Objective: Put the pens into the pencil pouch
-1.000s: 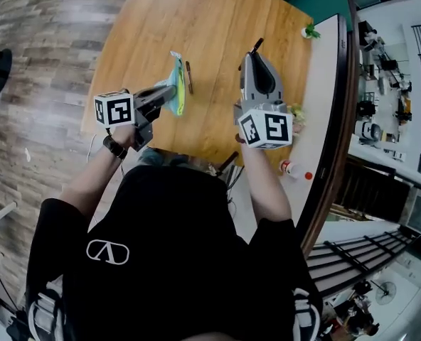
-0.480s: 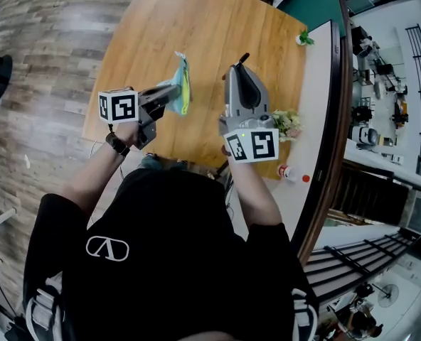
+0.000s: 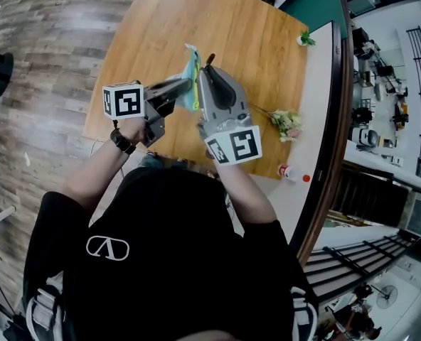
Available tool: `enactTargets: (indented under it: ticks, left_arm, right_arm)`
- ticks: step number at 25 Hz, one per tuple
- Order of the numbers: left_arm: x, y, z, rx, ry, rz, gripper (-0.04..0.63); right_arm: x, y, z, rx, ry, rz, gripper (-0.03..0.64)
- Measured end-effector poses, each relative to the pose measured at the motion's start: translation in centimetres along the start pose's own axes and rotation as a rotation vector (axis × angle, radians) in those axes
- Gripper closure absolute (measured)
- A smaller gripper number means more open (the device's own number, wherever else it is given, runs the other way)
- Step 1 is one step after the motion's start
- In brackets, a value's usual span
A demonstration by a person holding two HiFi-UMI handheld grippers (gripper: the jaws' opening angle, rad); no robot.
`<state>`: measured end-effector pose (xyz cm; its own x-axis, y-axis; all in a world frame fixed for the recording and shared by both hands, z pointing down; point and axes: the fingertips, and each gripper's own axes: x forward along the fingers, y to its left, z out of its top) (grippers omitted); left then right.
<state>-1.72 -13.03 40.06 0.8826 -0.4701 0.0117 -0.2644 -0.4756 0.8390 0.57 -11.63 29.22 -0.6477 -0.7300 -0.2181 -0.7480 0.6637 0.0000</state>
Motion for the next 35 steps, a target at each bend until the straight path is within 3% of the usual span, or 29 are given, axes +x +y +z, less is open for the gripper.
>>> enactTargets:
  ticks: [4,8,12,15,17,19,28,31,35]
  left_arm:
    - [0.1,-2.0,1.0,-0.020,-0.036,-0.068,0.586]
    - [0.1,-3.6,1.6,-0.106,-0.077,-0.129,0.586]
    - [0.1,-4.9,2.5,-0.104,-0.105,-0.186,0.586]
    - [0.2,-5.0,2.5,-0.096,-0.109,-0.185,0.586]
    - [0.4,-4.9,2.5,-0.086,-0.111,-0.173,0.586]
    - [0.6,-4.7,2.7,-0.082,-0.114,-0.168,0.586]
    - [-0.7,-3.3,2.1,-0.101,-0.138,-0.122,0.586]
    - [-2.0,-2.7,1.9,-0.113,-0.169,-0.112,0.586]
    - [-3.9,-1.4,1.1,-0.127,-0.194,-0.088,0.586]
  right_arm:
    - [-0.6,-1.0,-0.5,-0.003,0.020,-0.029,0.574]
    - [-1.1,-1.9,-0.7,-0.010,0.025,-0.052,0.574]
    - [-1.2,-1.8,-1.6,0.050,0.050,-0.047,0.574]
    - [-1.4,-1.5,-2.2,0.055,0.074,-0.047,0.570]
    - [-1.7,-1.4,-2.0,0.059,0.069,-0.034,0.494]
    - [-1.9,-1.6,-1.8,0.057,0.062,-0.029,0.469]
    - [-2.4,-4.5,-1.0,0.029,0.045,-0.106,0.468]
    - [-1.9,-6.7,-4.1,0.035,0.153,-0.143,0.468]
    - [-0.5,-8.8,-12.0,-0.021,0.413,-0.149,0.466]
